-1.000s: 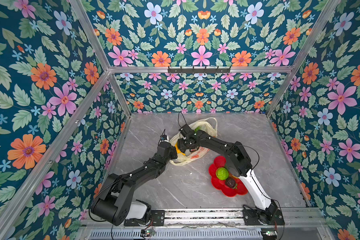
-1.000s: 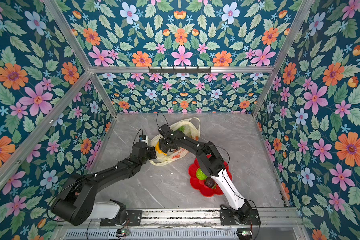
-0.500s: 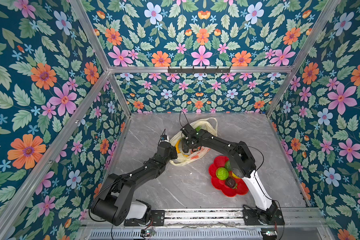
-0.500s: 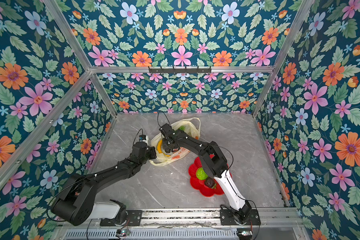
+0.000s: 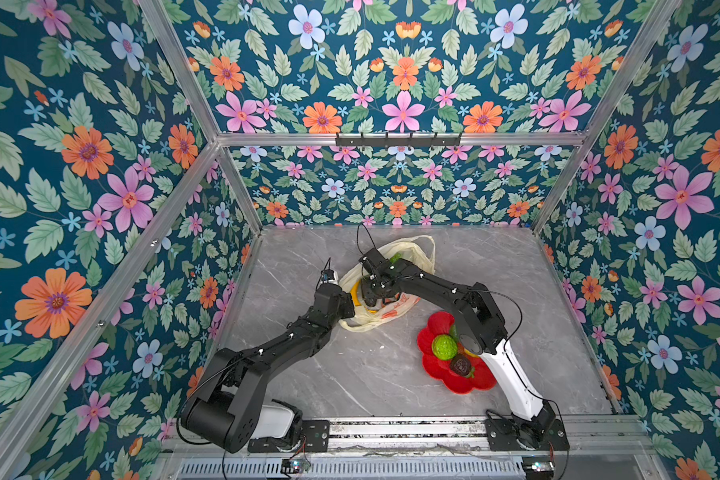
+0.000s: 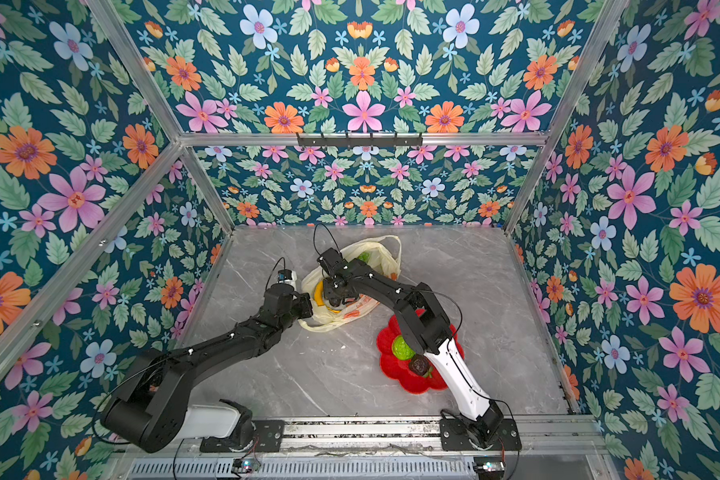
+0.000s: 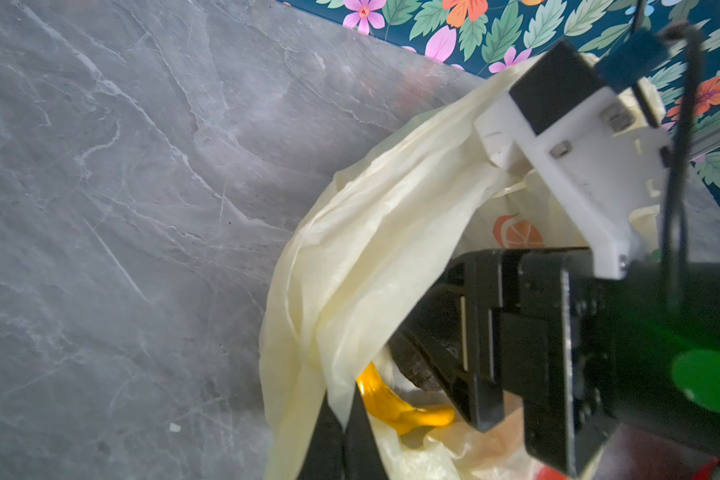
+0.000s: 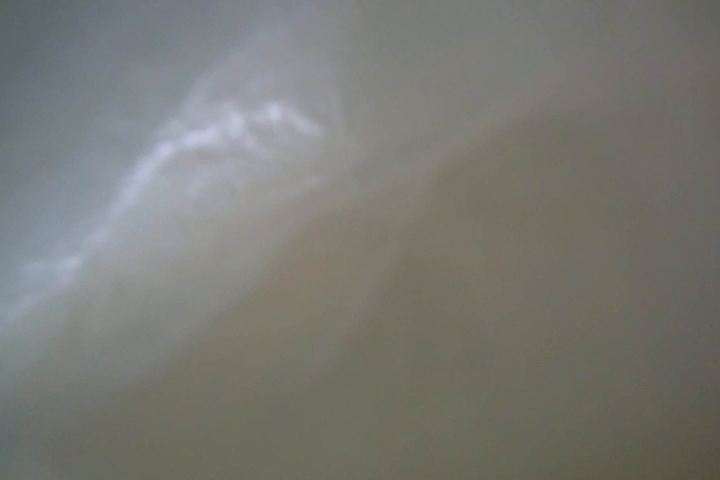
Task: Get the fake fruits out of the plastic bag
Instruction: 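Close the right gripper on the dark avocado inside the bag, then lift the avocado out of the bag and carry it over the plate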
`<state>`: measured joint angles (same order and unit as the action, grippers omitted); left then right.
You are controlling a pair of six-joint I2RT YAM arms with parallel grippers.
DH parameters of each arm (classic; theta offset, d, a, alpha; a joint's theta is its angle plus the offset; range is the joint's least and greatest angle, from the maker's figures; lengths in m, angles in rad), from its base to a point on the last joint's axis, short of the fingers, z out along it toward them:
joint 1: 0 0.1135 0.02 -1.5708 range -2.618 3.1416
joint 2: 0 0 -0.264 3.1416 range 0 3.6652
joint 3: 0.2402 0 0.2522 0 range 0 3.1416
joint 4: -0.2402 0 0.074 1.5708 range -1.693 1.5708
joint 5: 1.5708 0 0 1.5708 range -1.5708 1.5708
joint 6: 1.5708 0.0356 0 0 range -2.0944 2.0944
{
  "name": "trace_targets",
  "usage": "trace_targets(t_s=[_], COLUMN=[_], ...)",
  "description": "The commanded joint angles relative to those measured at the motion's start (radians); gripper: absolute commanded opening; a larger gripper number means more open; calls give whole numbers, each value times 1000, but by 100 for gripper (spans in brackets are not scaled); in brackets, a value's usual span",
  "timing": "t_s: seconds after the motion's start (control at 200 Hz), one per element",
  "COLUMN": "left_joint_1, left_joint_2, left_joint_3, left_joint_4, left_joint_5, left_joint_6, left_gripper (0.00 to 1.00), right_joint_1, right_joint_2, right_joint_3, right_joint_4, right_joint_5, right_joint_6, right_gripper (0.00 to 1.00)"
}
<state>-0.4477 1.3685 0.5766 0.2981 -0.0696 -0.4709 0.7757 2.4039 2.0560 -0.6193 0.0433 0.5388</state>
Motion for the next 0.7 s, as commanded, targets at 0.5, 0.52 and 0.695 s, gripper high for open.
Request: trace_targets(t_s=[0.5, 0.52, 0.695], left_joint_1=[-13, -15, -31], left_joint_2=[25, 24, 21], left_joint_3=[28, 30, 34], left_joint_4=[-8, -10, -20], left_joint_5=[20, 15, -16], left_joint_6=[35, 37, 46], left_gripper=[2, 2, 2], right_joint_1=[0, 0, 0], right_joint_2=[-273, -292, -465], right_joint_3=[-223, -241, -386], right_joint_4=[25, 24, -3], right_joint_5=[-17, -18, -26], right_joint_6=[-47, -50, -89], right_gripper=[46, 46, 46])
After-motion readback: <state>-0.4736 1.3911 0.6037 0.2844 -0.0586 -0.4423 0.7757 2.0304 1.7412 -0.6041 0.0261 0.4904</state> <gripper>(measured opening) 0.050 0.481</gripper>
